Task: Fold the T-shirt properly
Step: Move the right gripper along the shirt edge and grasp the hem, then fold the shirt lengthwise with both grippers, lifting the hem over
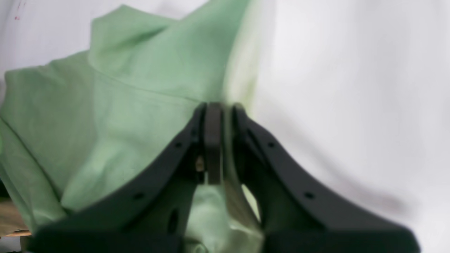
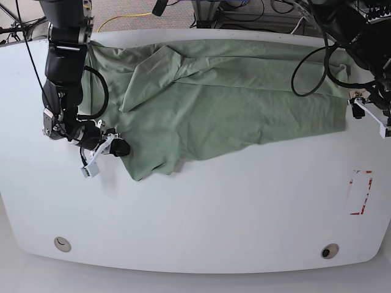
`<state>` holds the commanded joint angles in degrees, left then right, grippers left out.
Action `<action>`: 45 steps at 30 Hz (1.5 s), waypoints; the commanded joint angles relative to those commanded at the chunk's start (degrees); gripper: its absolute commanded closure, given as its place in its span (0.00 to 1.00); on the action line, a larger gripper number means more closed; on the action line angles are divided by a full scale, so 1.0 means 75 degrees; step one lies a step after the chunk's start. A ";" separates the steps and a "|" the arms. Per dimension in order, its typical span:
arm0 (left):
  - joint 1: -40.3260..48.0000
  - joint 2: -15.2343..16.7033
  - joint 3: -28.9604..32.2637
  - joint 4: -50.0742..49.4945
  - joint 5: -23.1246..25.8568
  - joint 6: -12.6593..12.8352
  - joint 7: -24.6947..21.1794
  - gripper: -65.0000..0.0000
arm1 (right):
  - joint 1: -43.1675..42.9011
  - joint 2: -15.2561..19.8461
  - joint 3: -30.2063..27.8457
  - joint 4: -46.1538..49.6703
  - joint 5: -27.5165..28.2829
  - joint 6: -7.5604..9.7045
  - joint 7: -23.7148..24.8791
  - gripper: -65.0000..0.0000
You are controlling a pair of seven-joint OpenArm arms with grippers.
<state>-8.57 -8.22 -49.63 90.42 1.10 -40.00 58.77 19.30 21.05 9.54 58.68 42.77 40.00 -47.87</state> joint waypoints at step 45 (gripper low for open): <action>-0.0610 0.0387 0.1325 -0.1360 0.0035 0.0000 -0.1125 1.00 | -0.0176 0.0293 0.0129 0.0879 0.0047 0.0000 -0.0316 1.00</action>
<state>-13.14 -5.32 -39.69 80.22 1.36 -40.00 50.33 17.98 23.25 10.51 65.27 43.12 40.00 -50.24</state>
